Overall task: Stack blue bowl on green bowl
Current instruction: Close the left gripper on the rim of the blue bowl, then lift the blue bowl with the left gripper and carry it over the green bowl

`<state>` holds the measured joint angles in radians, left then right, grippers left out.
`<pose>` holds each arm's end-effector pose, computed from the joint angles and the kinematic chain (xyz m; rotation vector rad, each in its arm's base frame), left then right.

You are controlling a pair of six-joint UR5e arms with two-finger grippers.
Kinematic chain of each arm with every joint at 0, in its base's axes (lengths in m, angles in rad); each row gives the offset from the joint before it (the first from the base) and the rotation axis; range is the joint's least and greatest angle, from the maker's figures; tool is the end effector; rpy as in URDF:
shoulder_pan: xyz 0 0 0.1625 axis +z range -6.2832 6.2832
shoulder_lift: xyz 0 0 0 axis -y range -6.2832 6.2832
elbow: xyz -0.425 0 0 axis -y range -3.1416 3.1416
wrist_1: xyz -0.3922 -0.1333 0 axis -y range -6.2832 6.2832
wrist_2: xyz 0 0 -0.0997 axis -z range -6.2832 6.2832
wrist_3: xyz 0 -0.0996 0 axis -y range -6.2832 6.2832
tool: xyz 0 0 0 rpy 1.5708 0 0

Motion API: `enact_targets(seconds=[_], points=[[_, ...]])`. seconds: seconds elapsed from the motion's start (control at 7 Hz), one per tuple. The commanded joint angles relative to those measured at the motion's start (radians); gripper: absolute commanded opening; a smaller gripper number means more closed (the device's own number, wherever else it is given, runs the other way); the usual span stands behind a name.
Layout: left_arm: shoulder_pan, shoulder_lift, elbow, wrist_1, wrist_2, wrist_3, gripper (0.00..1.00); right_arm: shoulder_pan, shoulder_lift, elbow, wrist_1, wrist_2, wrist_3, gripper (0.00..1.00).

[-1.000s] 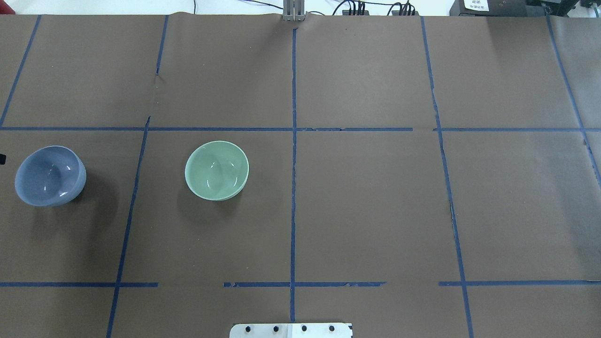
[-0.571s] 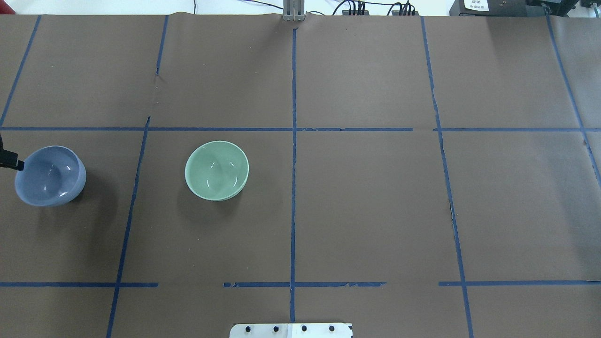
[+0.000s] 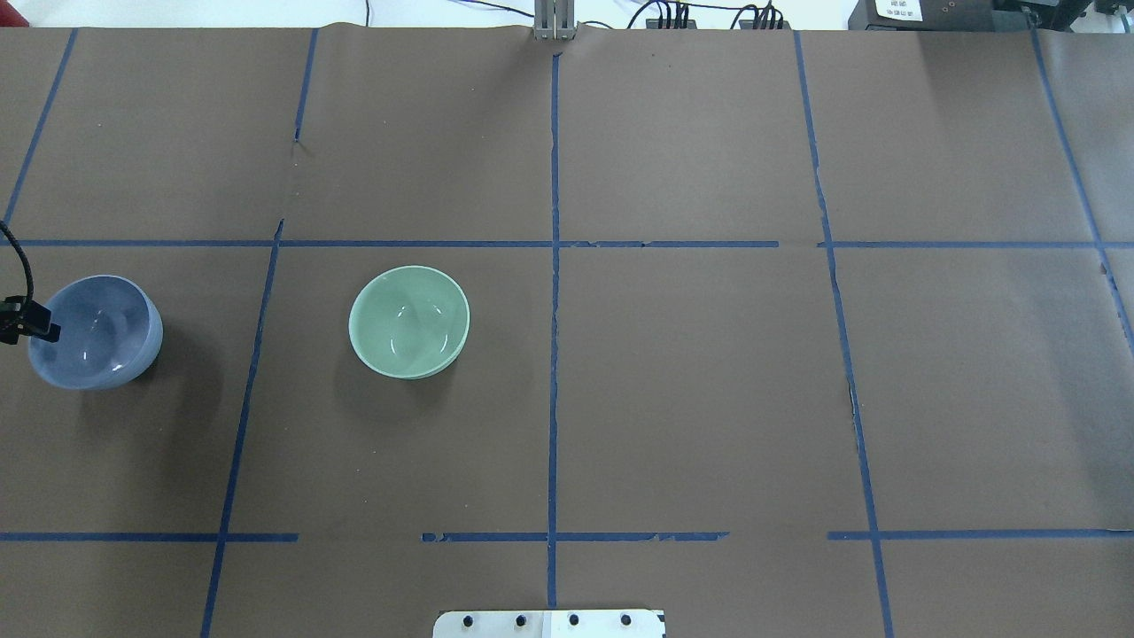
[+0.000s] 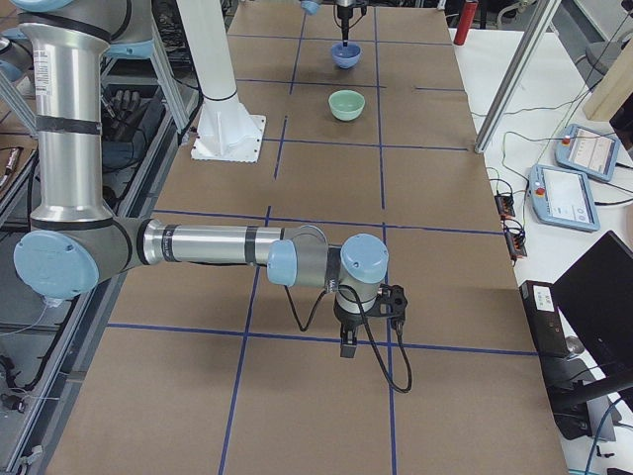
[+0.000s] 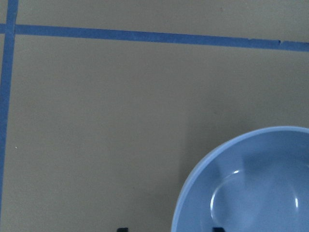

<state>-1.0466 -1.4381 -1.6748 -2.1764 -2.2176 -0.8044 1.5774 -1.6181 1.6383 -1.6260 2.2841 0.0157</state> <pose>0.1682 -0.4373 0.6073 0.0506 0.8368 -0.0771 0.0712 -0.4686 0.6579 -0.0367 -0.7131 0.0338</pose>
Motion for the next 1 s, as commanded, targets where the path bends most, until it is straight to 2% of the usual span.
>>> enact_targets(seconds=[0.0,0.29,0.43,0.57,0.71,0.86], points=[[0.0,-0.01,-0.003,0.001,-0.004,-0.016,0.0,0.0,0.0,0.0,0.0,0.0,0.001,1.0],[-0.004,-0.008,-0.043,0.018,-0.002,-0.016,0.0,0.0,0.0,0.0,0.0,0.0,0.0,1.0],[-0.006,-0.013,-0.116,0.108,-0.002,-0.018,0.0,0.001,0.0,0.0,0.0,0.0,0.0,1.0],[-0.009,-0.028,-0.232,0.265,-0.002,-0.022,0.0,0.001,0.0,0.0,0.0,0.0,0.0,1.0],[-0.01,-0.077,-0.352,0.42,-0.001,-0.103,0.0,0.0,0.0,0.0,0.0,0.0,0.0,1.0],[-0.007,-0.196,-0.382,0.532,-0.001,-0.242,0.0,0.0,0.0,0.0,0.0,0.0,0.0,1.0]])
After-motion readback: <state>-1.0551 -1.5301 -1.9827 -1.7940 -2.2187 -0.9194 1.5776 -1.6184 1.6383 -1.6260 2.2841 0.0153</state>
